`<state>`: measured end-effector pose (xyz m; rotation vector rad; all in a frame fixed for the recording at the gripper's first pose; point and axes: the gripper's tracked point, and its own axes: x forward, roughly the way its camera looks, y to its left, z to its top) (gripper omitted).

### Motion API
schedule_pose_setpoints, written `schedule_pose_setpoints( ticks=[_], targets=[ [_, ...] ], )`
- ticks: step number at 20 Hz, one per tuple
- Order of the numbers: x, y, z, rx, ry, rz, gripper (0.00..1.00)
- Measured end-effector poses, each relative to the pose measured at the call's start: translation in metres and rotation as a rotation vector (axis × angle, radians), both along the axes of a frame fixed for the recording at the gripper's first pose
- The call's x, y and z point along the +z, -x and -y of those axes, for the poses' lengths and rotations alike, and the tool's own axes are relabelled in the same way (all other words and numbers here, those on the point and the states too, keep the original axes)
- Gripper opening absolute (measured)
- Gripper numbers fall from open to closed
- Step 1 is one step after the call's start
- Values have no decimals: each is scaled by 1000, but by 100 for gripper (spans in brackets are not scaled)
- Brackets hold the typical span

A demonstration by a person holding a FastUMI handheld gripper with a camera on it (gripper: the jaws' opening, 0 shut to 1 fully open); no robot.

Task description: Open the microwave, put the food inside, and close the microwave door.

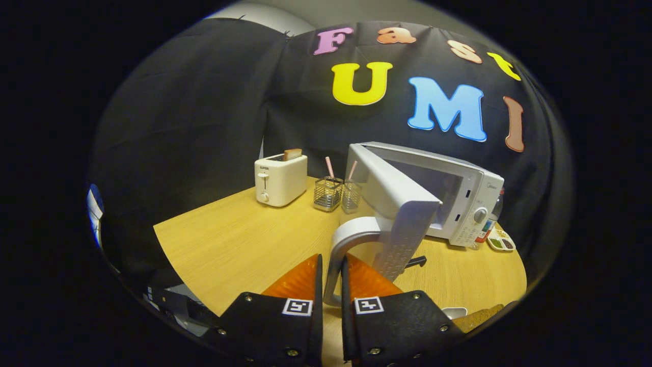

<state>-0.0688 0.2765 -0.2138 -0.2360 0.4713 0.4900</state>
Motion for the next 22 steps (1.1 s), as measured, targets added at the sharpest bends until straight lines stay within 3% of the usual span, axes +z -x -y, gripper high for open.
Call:
schedule_pose_setpoints(
  ticks=[5, 10, 14, 17, 19, 22],
  targets=[
    [-1, 11, -5, 5, -13, -21, 16],
    [-9, 48, -50, 195, -70, -80, 22],
    [-9, 55, -82, 293, -137, -120, 26],
    [15, 74, -96, 398, -240, -144, 35],
    [37, 80, -93, 439, -313, -142, 51],
    [78, 64, -63, 417, -411, -126, 97]
  ],
)
